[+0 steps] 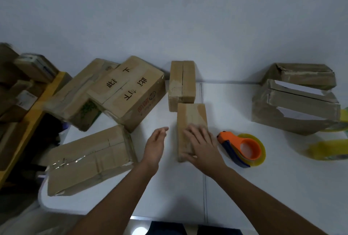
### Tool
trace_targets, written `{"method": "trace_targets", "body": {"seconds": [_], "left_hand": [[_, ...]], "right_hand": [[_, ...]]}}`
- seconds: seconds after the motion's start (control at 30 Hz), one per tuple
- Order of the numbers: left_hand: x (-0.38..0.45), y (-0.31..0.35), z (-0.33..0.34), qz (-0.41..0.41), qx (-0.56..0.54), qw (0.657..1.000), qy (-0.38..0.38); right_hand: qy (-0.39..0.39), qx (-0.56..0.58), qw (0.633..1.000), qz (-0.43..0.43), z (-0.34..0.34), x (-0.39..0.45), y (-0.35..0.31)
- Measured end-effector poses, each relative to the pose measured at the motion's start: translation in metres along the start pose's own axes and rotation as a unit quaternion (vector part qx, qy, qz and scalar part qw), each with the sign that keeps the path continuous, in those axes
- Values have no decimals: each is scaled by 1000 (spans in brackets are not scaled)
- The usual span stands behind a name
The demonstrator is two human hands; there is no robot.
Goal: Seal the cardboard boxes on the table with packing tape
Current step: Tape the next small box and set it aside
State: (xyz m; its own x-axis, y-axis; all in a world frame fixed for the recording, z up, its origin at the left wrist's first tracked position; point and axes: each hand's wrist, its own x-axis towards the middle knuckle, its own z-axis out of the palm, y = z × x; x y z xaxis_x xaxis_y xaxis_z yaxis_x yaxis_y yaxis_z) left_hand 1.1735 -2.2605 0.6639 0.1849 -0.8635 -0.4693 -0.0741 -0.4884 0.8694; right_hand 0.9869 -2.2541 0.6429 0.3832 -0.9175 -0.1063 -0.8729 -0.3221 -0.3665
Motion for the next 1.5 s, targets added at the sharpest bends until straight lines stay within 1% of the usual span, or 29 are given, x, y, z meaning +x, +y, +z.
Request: {"method": "trace_targets", "body": {"seconds": [0.03,0.1,0.13,0.2,0.3,0.4,0.5,0.6,0.7,0.77,0.9,1.0,1.2,1.33,1.4,1.47,1.5], "left_hand": [[-3,-11,-2,-75,-68,995,5],[-12,-28,-3,-200,-168,965,-7],[-17,-33,-4,-234,-196,952,-18],[-24,-39,-5,-251,-220,942,-35],[-29,-40,-10,-201,-205,957,-54],[-30,-42,-13,-133,-169,974,-72],[-28,-44,-12,-87,-148,984,-56],[-27,-43,-5,-60,-123,990,-36],[-27,-42,4,-54,-97,994,-9],[-28,-40,10,-42,-61,997,2],[-26,-39,23,-2,16,1000,0],[-24,-41,30,3,16,1000,-4],[-11,-42,26,-38,33,997,-50],[3,-43,28,-32,122,990,-63],[2,-45,25,-42,128,990,-40],[-6,-43,13,-39,95,995,-11],[-11,-43,6,-28,79,996,-11]], "right_hand": [[-12,-35,999,-5,3,2,1],[-16,-77,997,-7,6,3,3],[-15,-90,996,-6,8,2,4],[-17,-102,995,-5,9,1,4],[-12,-113,994,-1,9,0,0],[0,-107,994,33,14,-5,-7],[15,-103,992,73,21,-10,-14],[22,-112,990,82,21,-12,-17],[20,-117,989,82,21,-11,-17],[16,-119,989,83,21,-11,-17],[7,-121,989,84,19,-10,-17],[6,-113,990,88,17,-9,-20],[13,-127,987,95,21,-9,-19],[14,-132,987,95,22,-10,-19],[13,-133,987,94,21,-11,-18],[12,-131,987,93,21,-11,-18],[12,-129,987,92,21,-11,-17]]}}
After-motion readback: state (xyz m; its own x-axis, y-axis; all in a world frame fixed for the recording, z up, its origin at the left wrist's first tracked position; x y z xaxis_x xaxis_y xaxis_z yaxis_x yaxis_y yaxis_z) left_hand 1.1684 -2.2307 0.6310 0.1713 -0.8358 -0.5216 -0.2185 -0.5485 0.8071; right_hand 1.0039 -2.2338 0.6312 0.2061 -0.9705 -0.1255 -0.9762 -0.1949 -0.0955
